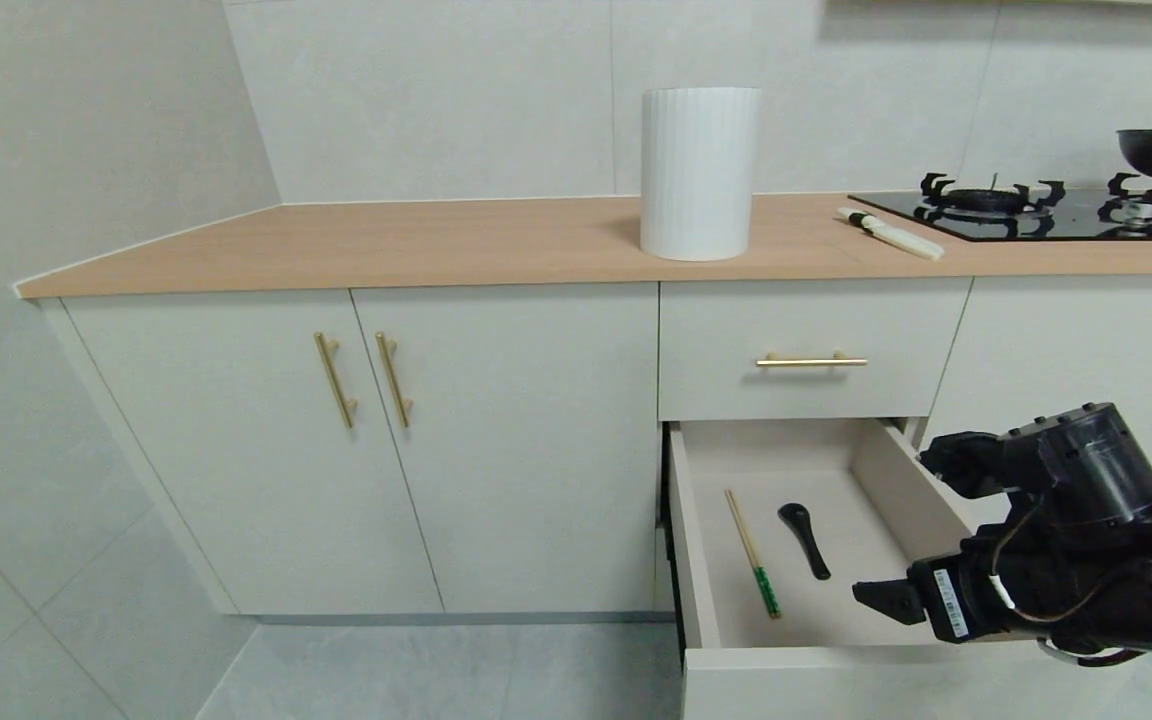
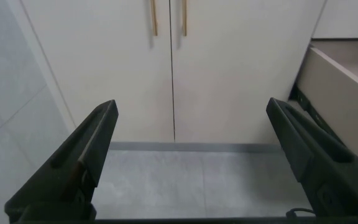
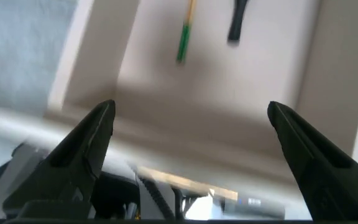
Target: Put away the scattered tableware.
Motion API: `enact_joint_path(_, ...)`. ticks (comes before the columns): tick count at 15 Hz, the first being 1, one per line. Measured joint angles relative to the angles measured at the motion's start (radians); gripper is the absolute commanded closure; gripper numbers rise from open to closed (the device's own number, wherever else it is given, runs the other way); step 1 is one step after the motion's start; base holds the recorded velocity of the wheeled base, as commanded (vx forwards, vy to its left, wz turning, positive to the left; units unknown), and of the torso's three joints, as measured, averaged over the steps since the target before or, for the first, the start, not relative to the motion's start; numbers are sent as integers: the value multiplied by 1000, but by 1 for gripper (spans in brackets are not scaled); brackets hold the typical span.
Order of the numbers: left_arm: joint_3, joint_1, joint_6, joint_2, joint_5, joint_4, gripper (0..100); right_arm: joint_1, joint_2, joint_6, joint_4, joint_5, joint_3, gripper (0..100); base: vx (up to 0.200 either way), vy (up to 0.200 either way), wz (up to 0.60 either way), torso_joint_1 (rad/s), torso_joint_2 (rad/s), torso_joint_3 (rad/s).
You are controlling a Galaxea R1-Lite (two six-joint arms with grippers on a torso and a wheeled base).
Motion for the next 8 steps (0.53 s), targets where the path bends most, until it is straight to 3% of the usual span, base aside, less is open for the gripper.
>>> enact_joint_path(8, 0, 0, 0, 0, 1, 0, 0, 29, -26, -173, 291, 216, -2, 0, 0, 0, 0, 0, 0, 0)
